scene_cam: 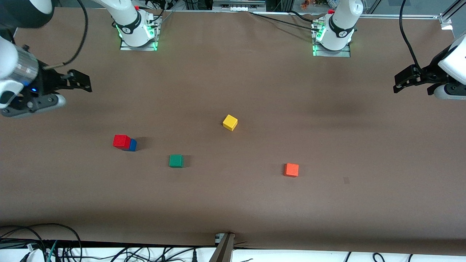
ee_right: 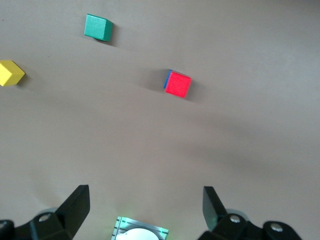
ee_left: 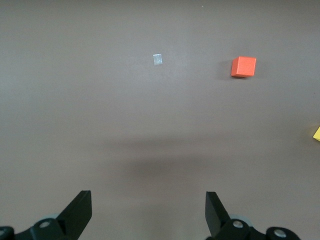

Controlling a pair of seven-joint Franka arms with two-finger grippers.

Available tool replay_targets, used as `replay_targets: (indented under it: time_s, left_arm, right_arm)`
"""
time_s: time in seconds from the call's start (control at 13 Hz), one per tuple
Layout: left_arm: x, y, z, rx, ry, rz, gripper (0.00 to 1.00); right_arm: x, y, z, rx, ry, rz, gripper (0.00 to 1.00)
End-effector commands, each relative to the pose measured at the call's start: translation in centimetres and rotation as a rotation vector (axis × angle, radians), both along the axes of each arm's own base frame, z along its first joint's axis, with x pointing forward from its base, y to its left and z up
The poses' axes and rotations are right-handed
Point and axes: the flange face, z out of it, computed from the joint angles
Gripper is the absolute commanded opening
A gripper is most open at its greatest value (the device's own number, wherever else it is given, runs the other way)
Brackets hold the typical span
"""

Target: Pass red block to right arm, stack on blue

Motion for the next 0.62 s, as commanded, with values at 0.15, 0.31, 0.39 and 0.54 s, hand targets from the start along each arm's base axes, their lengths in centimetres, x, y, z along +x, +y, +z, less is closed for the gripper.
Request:
replay_targets:
  time_s: [0.15, 0.31, 0.39, 0.54]
  left_arm:
    - [-0.9, -0.1, 0.6, -0.015, -0.012, 0.032, 1.0]
    - [-1.0, 0.1, 1.1, -0.014, -0.018, 0.031, 1.0]
    - [-0.9, 0.1, 1.4, -0.012, -0.029, 0.025, 1.0]
    - [0.3, 0.1, 2.1, -0.01, -0.047, 0.027, 1.0]
  right_arm:
    - [-4.6, -3.1, 4.3, 0.009, -0.055, -0.021, 1.0]
    - [-5.9, -2.3, 4.3, 0.004, -0.033, -0.006, 1.0]
    - [-6.5, -2.3, 4.2, -0.001, -0.026, -0.006, 1.0]
    - [-6.9, -2.1, 3.9, -0.011, -0.014, -0.069, 1.0]
